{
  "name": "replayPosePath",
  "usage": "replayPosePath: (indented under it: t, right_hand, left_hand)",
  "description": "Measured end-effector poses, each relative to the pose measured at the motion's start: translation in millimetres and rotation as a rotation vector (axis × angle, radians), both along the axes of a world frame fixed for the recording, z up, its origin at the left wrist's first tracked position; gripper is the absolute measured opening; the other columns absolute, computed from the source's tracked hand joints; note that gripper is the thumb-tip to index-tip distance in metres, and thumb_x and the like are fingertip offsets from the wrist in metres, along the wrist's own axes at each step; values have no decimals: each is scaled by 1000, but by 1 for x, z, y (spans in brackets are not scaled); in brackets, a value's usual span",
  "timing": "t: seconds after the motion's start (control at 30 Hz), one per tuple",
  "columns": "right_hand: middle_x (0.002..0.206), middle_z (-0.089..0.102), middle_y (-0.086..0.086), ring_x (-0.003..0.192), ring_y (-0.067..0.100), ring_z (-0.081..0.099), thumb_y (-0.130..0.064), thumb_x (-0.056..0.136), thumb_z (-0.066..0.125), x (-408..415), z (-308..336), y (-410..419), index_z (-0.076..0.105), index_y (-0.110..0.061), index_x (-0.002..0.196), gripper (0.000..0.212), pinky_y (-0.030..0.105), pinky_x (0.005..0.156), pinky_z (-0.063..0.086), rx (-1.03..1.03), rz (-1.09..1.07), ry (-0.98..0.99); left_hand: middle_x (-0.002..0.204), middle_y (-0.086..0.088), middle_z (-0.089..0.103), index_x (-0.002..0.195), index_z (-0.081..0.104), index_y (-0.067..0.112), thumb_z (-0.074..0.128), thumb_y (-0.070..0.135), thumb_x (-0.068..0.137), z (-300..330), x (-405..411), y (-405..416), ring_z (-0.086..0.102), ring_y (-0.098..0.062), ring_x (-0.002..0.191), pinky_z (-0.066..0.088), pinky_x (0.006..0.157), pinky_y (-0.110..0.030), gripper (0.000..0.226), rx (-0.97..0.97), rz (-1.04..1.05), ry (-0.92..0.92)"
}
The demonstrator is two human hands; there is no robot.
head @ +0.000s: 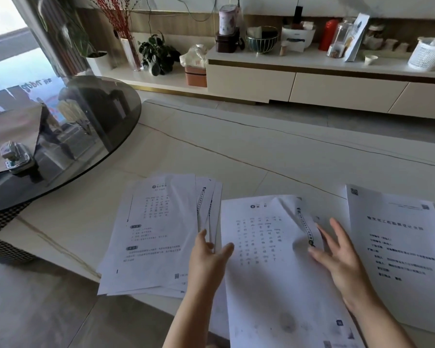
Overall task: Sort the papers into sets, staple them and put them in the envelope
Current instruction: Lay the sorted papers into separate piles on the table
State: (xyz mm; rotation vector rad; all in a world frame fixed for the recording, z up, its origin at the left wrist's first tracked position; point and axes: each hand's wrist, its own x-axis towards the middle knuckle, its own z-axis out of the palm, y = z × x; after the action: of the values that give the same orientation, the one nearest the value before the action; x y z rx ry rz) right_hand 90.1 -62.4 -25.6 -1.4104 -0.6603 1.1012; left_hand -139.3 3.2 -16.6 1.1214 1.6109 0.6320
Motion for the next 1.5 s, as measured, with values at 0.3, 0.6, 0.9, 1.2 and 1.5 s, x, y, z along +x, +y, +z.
replayPosePath:
  t: [0.3,0.6,0.9,1.2,1.5]
  right_hand:
    - [130,57,-20,111,1,61,-21,59,82,-7,19,8,32,-37,145,101,16,70,54,127,55,148]
    - [134,54,-20,109,4,63,-10,78,63,-34,54,33,32,-43,143,80,18,70,55,131,181,141]
    - [135,50,4,113,19,60,-1,79,71,-48,44,67,32,-16,147,79,28,86,50,-109,194,-11]
    - [87,70,18,71,23,63,-3,92,57,-129,7,96,64,-5,78,16,31,71,52,-299,230,-183]
    - [89,71,16,73,25,65,0,96,42,-174,-9,123,64,-10,80,29,32,63,51,-306,292,-89]
  left_hand:
    - [141,-11,47,150,23,17,64,33,89,12,-1,0,48,-23,127,40,101,-33,75,-92,38,-157]
    - [130,-3,58,139,42,21,44,56,92,22,0,3,59,-15,110,50,87,-29,58,-173,55,-378]
    - [86,-13,70,99,62,9,67,-1,81,20,-36,14,64,-21,65,52,56,-25,21,-31,393,-470]
    - [135,-3,50,131,52,20,59,13,88,19,-79,16,45,-22,125,37,104,-44,44,376,576,301]
    - [160,0,15,146,31,37,43,42,97,-8,-66,11,1,-23,148,9,119,-45,50,201,-110,590]
